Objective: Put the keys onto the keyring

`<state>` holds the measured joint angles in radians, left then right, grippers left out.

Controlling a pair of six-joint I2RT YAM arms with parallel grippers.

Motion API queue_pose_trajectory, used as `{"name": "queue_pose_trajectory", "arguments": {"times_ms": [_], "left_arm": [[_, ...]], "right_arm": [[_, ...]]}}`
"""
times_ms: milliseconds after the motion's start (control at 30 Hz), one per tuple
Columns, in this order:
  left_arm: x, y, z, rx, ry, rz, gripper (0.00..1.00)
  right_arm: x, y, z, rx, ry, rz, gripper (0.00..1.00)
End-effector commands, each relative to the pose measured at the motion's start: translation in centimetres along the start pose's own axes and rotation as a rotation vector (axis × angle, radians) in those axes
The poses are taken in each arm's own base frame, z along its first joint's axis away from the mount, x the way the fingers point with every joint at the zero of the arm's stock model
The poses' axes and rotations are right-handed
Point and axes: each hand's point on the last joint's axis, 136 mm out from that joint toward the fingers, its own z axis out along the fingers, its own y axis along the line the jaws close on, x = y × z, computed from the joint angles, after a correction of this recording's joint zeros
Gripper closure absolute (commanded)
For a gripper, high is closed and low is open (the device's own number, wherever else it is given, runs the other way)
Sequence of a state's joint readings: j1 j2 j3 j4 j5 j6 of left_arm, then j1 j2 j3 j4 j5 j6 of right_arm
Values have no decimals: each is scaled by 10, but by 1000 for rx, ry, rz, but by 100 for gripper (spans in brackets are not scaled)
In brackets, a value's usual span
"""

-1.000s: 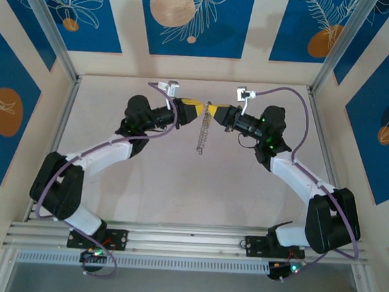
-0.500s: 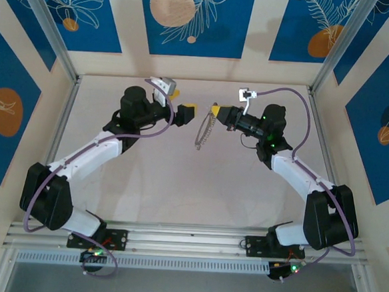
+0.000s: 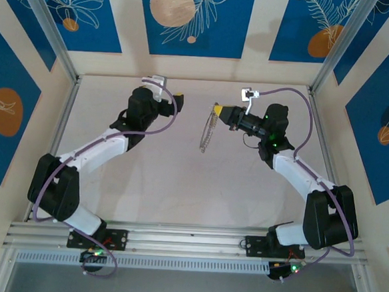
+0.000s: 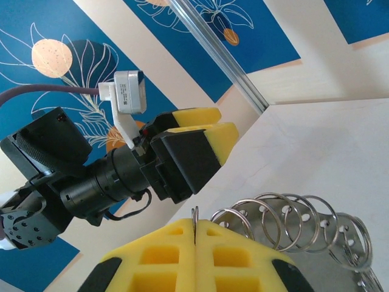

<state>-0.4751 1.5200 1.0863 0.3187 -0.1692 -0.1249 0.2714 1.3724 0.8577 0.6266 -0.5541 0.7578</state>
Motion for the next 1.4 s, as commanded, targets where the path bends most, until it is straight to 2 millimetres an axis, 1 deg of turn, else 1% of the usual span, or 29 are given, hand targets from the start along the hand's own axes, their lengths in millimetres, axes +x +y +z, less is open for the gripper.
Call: {"name": "queue_pose_trajectory", "arguments": {"times_ms": [0, 67, 133, 233, 300, 333, 467, 500, 567, 600, 667, 800, 867, 900, 967, 1033, 1100, 1133, 1267, 1367], "left_arm": [[-17, -9, -2, 90, -96, 97, 0], [-20, -17, -2, 134, -99, 140, 0], [-26, -20, 0, 140, -96, 179, 0], [-30, -24, 3, 156, -100, 296, 0], [-28, -27, 7, 164, -105, 388, 0], [-30, -23, 10, 140, -112, 414, 0], [-44, 8, 23, -76, -190, 422, 0], [-45, 10, 25, -90, -199, 444, 0], [-39, 7, 33, -76, -170, 502, 0], [-37, 7, 36, -75, -149, 504, 0], [-32, 4, 41, -47, -105, 505, 0], [-30, -8, 40, 32, -75, 442, 0], [-30, -16, 37, 85, -60, 403, 0], [-28, -21, 36, 119, -42, 383, 3], [-27, -30, 31, 180, -5, 350, 8], [-24, -44, 24, 268, 32, 315, 16], [-21, -58, 16, 357, 58, 283, 26], [-22, -62, 12, 386, 65, 254, 28], [-33, -75, -9, 469, 58, 142, 30], [-45, -90, -35, 572, 54, 64, 32]], "right_arm": [[-6, 10, -4, -26, -10, -49, 100], [-7, 11, -6, -26, -12, -53, 100], [-8, 12, -8, -25, -15, -59, 100], [-11, 14, -10, -27, -17, -69, 100], [-12, 14, -11, -29, -17, -74, 100], [-13, 14, -11, -30, -17, -76, 100], [-17, 16, -12, -37, -15, -91, 100], [-18, 16, -12, -37, -13, -94, 100], [-19, 18, -12, -44, -6, -104, 100], [-19, 18, -12, -45, 0, -108, 100], [-20, 20, -12, -52, 10, -115, 100], [-19, 20, -12, -58, 31, -131, 100], [-18, 21, -11, -66, 47, -143, 100], [-18, 21, -11, -70, 55, -151, 100], [-18, 21, -10, -79, 74, -162, 100], [-18, 21, -10, -89, 91, -168, 100], [-19, 21, -10, -100, 101, -174, 100], [-19, 20, -10, -104, 106, -177, 100], [-18, 19, -9, -114, 136, -185, 100], [-15, 19, -9, -125, 160, -191, 100]]}}
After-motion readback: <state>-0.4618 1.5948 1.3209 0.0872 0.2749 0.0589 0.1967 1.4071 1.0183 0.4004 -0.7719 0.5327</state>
